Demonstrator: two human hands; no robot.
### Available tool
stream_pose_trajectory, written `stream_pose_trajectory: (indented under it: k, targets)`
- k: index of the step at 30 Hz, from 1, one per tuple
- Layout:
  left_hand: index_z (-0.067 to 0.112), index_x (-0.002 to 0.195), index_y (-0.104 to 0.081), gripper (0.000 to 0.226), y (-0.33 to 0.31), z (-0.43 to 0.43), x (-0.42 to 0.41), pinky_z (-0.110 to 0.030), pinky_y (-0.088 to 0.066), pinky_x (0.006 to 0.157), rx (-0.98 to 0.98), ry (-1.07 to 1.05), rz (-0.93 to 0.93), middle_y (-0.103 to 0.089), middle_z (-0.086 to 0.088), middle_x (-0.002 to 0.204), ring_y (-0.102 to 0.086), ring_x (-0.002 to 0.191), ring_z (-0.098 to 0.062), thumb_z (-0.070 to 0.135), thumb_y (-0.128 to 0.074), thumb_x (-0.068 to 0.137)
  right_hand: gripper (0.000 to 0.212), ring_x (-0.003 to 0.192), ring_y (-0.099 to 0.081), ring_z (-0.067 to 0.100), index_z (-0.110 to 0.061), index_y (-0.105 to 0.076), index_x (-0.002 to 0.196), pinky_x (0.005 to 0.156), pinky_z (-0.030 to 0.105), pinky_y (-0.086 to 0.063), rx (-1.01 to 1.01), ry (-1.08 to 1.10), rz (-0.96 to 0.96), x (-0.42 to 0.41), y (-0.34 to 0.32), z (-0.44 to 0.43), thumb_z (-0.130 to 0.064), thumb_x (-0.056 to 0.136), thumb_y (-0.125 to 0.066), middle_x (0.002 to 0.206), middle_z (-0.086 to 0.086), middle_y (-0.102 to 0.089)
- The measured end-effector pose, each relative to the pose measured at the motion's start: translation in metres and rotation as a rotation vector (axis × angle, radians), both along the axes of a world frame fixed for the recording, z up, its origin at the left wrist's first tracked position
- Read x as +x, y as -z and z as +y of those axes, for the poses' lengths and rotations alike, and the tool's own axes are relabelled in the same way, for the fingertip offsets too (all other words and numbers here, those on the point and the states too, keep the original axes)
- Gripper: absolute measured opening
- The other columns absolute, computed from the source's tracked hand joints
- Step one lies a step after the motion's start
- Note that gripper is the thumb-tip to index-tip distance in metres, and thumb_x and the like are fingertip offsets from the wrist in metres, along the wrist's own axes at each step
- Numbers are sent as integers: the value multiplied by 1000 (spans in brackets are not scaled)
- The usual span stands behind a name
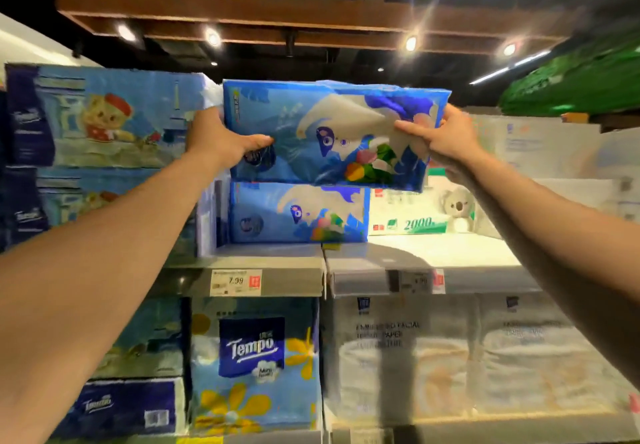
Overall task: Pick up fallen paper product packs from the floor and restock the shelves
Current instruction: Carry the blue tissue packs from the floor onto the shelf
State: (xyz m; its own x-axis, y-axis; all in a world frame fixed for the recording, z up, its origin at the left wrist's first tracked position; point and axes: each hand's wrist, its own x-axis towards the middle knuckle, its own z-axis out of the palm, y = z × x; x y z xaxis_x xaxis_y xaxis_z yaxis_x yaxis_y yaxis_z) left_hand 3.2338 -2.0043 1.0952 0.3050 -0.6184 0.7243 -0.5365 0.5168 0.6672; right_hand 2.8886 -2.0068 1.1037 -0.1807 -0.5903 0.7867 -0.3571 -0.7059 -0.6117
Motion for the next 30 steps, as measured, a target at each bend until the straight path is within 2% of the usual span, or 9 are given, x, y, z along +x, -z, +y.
stream_pose_trajectory:
  k: [2,5,9,12,15,20,22,25,30]
  targets:
    - [15,113,-70,93,-2,-22,-4,-43,-60,88,-6,-73,-21,-75,0,109,-71,96,-15,63,-88,34,40,72,-62,-7,-15,-69,112,75,19,-55,2,25,8,1,-6,-32,-29,79,-87,100,-3,-71]
    - [12,129,-56,84,-6,-33,-20,-40,-53,99,7,-190,-38,-66,-5,126,-64,110,-21,43,-94,60,38,83,-65,8,-19,-72,105,81,33,-58,11,29,-20,9,-11,-76,-36,75,-90,99,-3,-75]
    - [12,146,-34,86,-16,-63,-32,-39,-45,105,11,-323,-47,-54,-10,142,-54,128,-32,34,-84,79,34,75,-65,4,-21,-74,103,73,31,-58,-1,29,-120,18,-19,-117,-37,77,-87,87,-13,-73]
    - [13,141,-38,79,-30,-76,-28,-38,-45,100,-49,-370,-66,-55,-8,139,-54,126,-32,33,-84,80,36,85,-70,7,-22,-73,105,76,27,-58,-8,-11,-183,28,-25,-140,-35,75,-88,93,-11,-74]
    - [10,149,-35,107,-33,-89,-20,-41,-45,104,15,-445,-131,-52,-11,145,-52,131,-33,53,-85,64,41,89,-73,15,-20,-72,101,85,39,-61,20,-16,-186,45,-21,-159,-41,70,-90,95,-5,-76]
    - [15,160,11,140,7,-103,-29,-49,-20,123,170,-581,-484,6,-23,166,-11,153,-41,47,-90,68,36,94,-69,16,-20,-67,105,86,36,-57,90,-19,-175,67,-1,-184,-39,80,-84,100,-4,-71]
    - [24,162,4,128,14,-112,-33,-54,-19,122,169,-683,-679,15,-20,166,-1,154,-42,49,-86,73,32,94,-67,17,-23,-63,101,87,37,-57,77,-6,-175,69,1,-189,-39,82,-82,97,-6,-67]
    - [24,158,-21,93,19,-117,-37,-53,-34,112,147,-773,-829,-7,-17,166,-17,151,-38,48,-75,86,41,98,-66,20,-20,-58,112,93,42,-57,93,44,-136,73,0,-197,-41,84,-80,108,1,-69]
    - [21,157,-27,68,45,-135,-33,-51,-48,99,164,-638,-863,-29,-13,156,-35,138,-36,42,-57,100,96,123,-58,31,-17,-25,151,101,50,-53,280,122,102,76,5,-213,-55,80,-79,138,11,-53]
